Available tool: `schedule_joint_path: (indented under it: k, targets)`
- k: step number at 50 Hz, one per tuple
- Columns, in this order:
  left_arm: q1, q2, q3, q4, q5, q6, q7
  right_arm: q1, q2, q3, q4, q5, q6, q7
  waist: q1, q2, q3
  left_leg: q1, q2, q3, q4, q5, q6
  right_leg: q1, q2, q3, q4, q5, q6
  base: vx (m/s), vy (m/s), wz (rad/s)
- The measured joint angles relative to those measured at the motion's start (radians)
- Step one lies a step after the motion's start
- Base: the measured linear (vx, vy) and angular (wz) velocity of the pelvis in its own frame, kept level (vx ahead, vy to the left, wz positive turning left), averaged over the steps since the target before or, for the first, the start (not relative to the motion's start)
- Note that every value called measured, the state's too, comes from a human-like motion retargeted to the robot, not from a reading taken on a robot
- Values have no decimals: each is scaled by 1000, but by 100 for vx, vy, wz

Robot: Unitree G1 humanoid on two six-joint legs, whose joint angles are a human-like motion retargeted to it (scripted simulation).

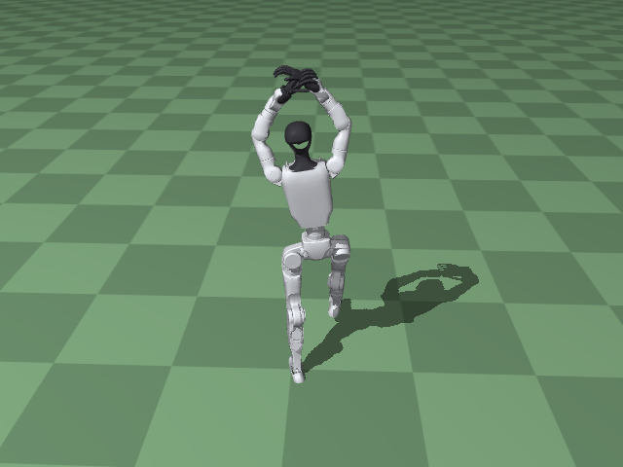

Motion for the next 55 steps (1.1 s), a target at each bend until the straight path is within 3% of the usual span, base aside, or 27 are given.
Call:
schedule_joint_path:
  k: [12,19,25,29,34,37,39,43,46,50,55]
  targets:
    - [-35,-13,0,-8,12,6,7,-18,-28,0,-11,78,-7,9,96,-26,-100,-1,-43,-8,53,-41,0,194,31,37,0,-18,0,39,-12,5]
    - [-41,-24,0,-9,13,34,21,-10,-42,-1,-11,125,7,18,124,2,-136,19,11,-19,147,45,0,265,74,72,9,-88,0,49,-20,-17]
    - [-40,-39,0,-11,-14,63,68,-16,-51,-3,-6,139,32,7,132,-2,-114,-33,61,-26,421,150,7,351,68,122,96,-217,0,51,-18,-15]
    - [-35,-38,0,-25,-18,98,79,4,-68,-4,-18,196,54,18,145,2,-105,-194,79,40,766,165,113,395,33,144,122,-268,0,40,2,-5]
    - [-32,-37,0,-39,-52,119,47,21,-73,-4,-17,266,82,41,179,11,-105,-369,139,173,959,21,199,416,24,158,130,-296,0,29,-5,-17]
    - [-19,-31,0,-38,-39,106,51,34,-74,0,-20,169,45,19,200,3,-121,-435,147,259,871,-41,208,414,17,170,136,-308,0,26,-6,-27]
    - [-27,-29,0,-43,-80,108,58,25,-66,-1,-21,210,64,11,231,-6,-118,-457,123,301,717,-25,191,410,6,181,141,-319,0,25,-2,-33]
    - [-30,-23,0,-39,-41,75,66,20,-64,0,-27,107,-10,-4,276,-11,-117,-436,69,339,257,126,107,425,9,203,146,-342,0,27,1,-34]
    - [-61,-23,0,-35,-54,72,37,-5,-61,0,-26,181,-4,13,308,19,-95,-423,77,323,-40,240,20,457,42,210,146,-361,0,28,11,-18]
    - [-82,-22,0,-20,-28,62,10,-31,-57,0,-13,170,-16,27,295,43,-79,-553,87,315,-92,268,0,478,40,185,147,-368,0,18,28,34]
    - [-78,-29,0,-20,-69,65,17,-44,-53,0,1,155,-13,15,246,52,-118,-640,151,553,-92,320,0,471,54,119,146,-377,0,32,10,52]
